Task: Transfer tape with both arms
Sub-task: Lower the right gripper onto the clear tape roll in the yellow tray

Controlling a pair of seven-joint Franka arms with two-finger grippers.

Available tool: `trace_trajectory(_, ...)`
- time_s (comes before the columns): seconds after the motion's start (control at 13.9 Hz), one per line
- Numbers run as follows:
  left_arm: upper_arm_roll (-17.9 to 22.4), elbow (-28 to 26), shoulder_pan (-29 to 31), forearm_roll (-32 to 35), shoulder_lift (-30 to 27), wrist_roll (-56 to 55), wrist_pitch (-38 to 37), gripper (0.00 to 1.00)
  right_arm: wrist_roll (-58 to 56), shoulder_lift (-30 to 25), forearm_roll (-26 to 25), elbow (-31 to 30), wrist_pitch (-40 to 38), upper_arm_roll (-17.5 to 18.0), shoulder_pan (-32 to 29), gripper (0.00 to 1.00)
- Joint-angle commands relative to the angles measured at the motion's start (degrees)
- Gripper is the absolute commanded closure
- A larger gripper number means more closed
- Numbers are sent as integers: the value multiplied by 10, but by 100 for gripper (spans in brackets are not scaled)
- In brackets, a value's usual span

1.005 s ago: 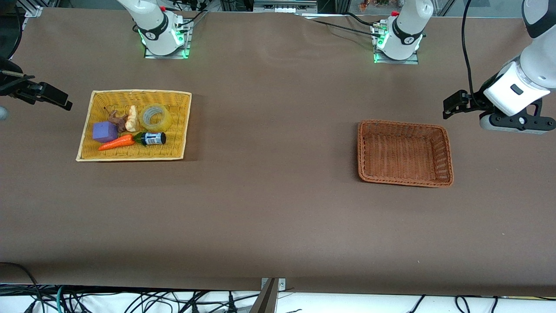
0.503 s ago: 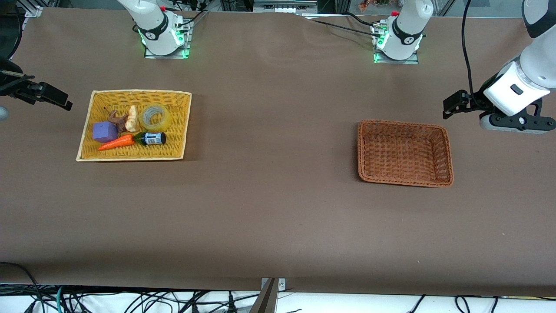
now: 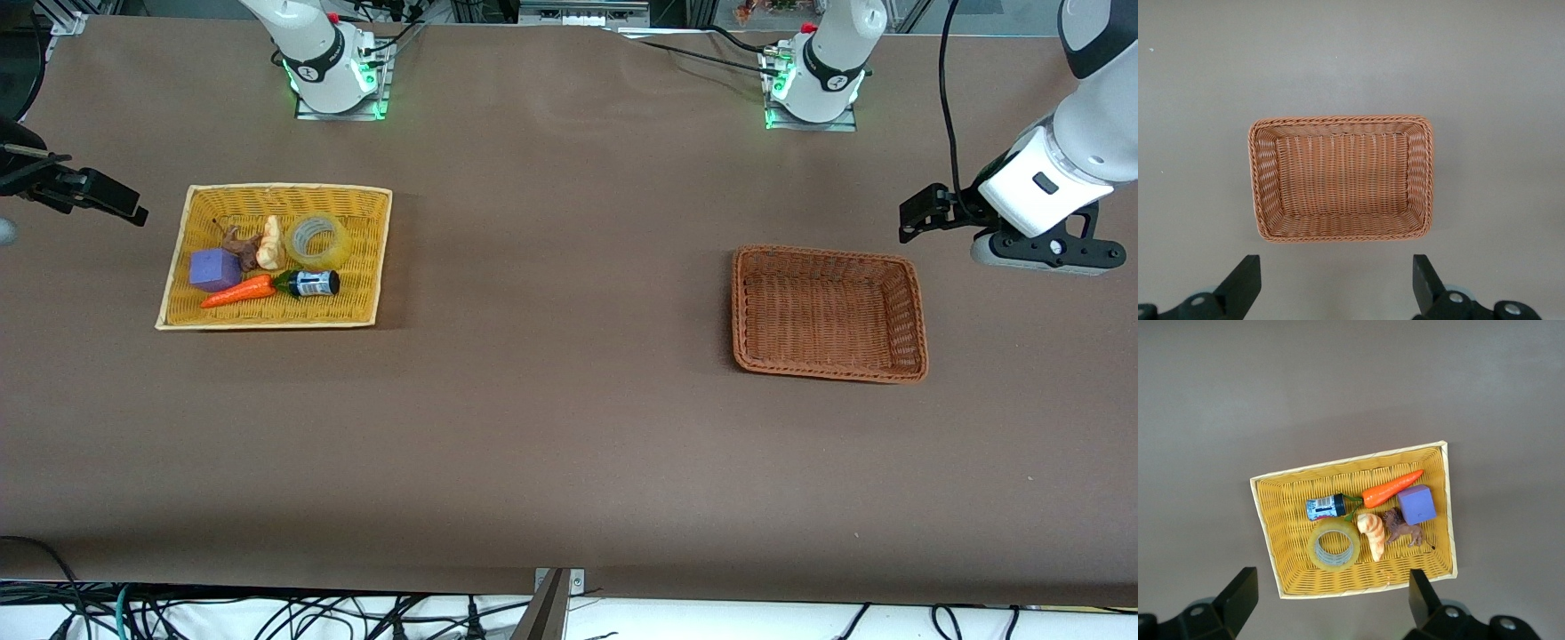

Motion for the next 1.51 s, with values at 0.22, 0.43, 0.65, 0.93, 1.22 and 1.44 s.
trace_trajectory(0.22, -1, 25, 5, 14, 14, 9, -12, 0, -7, 16, -11, 9, 3, 3, -3, 0)
trace_trajectory(0.43, -3, 26, 1, 14, 14, 6, -18, 0, 0, 33, -2, 7, 4, 3, -3, 0)
trace_trajectory(0.65, -3, 26, 0, 14, 13, 6, -20, 0, 3, 53, -1, -18, 20, 5, 6, 0)
trace_trajectory(0.93, -3, 26, 0, 14, 14, 5, -21, 0, 39, 12, 0, -248, 255, 33, 7, 0)
trace_trajectory(1.22, -3, 27, 0, 14, 13, 5, -21, 0, 185, 4, -1, -357, 350, 105, 7, 0)
trace_trajectory(1.44, -4, 26, 0, 14, 13, 5, -21, 0, 206, 7, -3, -419, 417, 124, 7, 0)
